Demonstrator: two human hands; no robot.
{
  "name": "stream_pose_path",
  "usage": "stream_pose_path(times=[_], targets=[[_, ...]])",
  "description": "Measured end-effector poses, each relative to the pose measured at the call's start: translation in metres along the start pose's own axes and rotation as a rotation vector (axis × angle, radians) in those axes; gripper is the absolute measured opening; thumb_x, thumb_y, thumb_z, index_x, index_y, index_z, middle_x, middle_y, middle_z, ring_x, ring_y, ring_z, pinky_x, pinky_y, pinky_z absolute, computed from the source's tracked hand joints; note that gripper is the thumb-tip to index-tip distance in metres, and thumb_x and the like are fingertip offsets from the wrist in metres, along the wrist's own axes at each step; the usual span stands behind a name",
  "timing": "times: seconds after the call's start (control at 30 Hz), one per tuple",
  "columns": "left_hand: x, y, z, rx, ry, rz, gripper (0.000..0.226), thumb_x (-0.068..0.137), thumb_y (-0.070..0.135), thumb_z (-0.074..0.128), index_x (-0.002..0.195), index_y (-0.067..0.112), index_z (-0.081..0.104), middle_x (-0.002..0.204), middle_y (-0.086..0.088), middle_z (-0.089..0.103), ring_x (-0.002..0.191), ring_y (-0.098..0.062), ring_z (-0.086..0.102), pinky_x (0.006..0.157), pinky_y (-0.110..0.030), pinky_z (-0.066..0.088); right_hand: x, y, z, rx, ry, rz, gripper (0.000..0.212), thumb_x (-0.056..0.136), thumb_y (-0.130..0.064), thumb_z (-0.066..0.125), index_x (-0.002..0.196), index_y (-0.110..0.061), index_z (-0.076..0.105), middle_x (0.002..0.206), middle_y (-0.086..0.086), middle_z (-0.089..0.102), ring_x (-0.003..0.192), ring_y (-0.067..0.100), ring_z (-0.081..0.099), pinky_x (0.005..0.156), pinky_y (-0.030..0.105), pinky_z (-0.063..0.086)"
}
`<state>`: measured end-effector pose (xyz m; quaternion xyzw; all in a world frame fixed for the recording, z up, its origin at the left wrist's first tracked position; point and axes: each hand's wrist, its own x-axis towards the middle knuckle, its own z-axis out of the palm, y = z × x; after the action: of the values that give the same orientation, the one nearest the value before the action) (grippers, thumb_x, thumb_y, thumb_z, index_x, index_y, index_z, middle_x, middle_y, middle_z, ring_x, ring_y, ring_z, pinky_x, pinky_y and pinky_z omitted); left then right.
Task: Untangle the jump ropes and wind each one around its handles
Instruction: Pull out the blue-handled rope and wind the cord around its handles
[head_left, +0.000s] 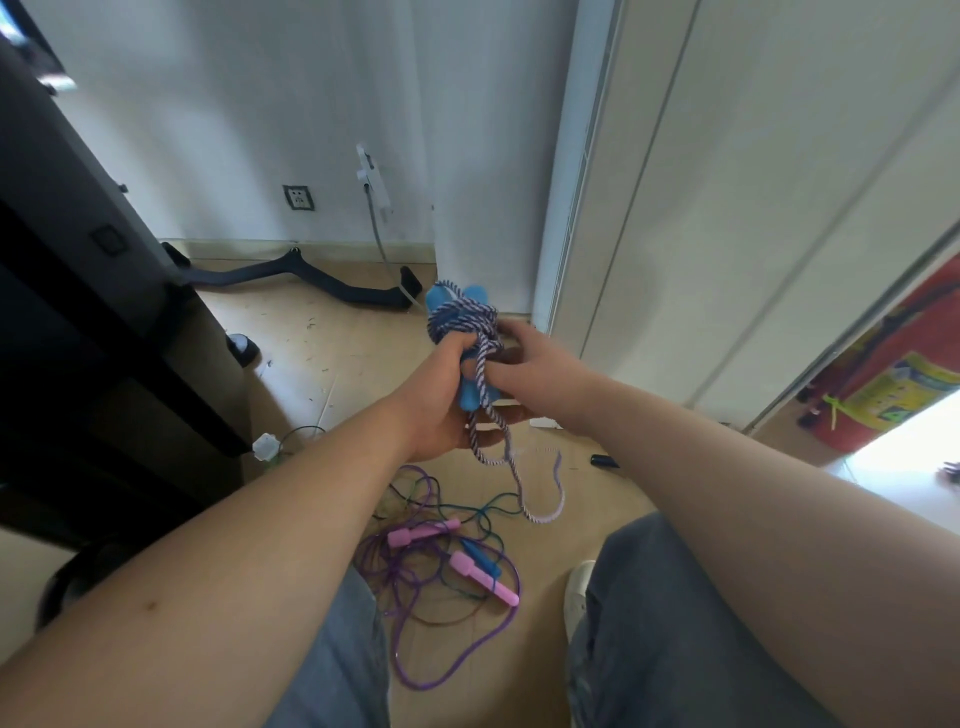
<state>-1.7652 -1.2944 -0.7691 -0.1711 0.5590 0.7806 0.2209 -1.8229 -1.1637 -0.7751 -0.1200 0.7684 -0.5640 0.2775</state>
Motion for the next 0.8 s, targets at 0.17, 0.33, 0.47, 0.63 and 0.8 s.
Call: stream_pose_path(times=[0.17, 0.33, 0.47, 0.63, 0.8], targets=[[-0.001, -0.005, -0.002, 0.206, 0.002, -0.012, 0.049, 0.097, 0.060, 0.044, 0.123, 0.022, 0.062, 0.121, -0.017, 0.069, 0.099, -0.028, 0.070, 0.089, -0.049, 0.053, -0.003, 0.000, 0.006, -0.391, -0.027, -0.103, 0.078, 0.077, -0.017, 0.075, 0.142, -0.026, 0.034, 0.107, 0.008, 0.065, 0.080, 0.029, 0.073, 0.066, 0.051, 0.062], [-0.003, -0.004, 0.001, 0.387, 0.032, 0.015, 0.045, 0.100, 0.056, 0.041, 0.101, 0.016, 0.060, 0.090, -0.011, 0.066, 0.052, -0.013, 0.050, 0.049, -0.025, 0.036, -0.002, -0.003, 0.012, -0.432, 0.108, -0.131, 0.069, 0.079, -0.014, 0.068, 0.141, -0.023, 0.039, 0.102, 0.004, 0.066, 0.075, 0.023, 0.069, 0.055, 0.035, 0.061], [-0.001, 0.001, 0.001, 0.569, 0.081, 0.079, 0.051, 0.100, 0.060, 0.034, 0.098, 0.014, 0.058, 0.092, -0.013, 0.076, 0.046, -0.011, 0.024, 0.046, -0.024, 0.021, 0.003, -0.005, 0.009, -0.544, 0.163, -0.158, 0.060, 0.086, -0.015, 0.058, 0.143, -0.021, 0.041, 0.106, 0.003, 0.067, 0.084, 0.020, 0.064, 0.067, 0.031, 0.052], [-0.001, -0.002, -0.019, 0.963, 0.261, 0.113, 0.059, 0.096, 0.069, 0.032, 0.105, 0.022, 0.067, 0.074, 0.000, 0.057, 0.057, -0.014, 0.040, 0.053, -0.027, 0.035, 0.004, -0.002, -0.015, -0.843, 0.187, -0.038, 0.051, 0.085, -0.014, 0.057, 0.135, -0.016, 0.047, 0.111, 0.009, 0.063, 0.088, 0.026, 0.058, 0.074, 0.035, 0.052], [-0.001, -0.009, -0.018, 0.844, 0.226, 0.090, 0.063, 0.103, 0.059, 0.021, 0.097, 0.020, 0.070, 0.066, 0.003, 0.047, 0.054, -0.011, 0.036, 0.049, -0.026, 0.031, 0.010, 0.000, -0.028, -0.904, 0.290, 0.027, 0.014, 0.087, -0.011, 0.054, 0.100, -0.008, 0.059, 0.092, 0.009, 0.063, 0.071, 0.021, 0.056, 0.059, 0.029, 0.047]])
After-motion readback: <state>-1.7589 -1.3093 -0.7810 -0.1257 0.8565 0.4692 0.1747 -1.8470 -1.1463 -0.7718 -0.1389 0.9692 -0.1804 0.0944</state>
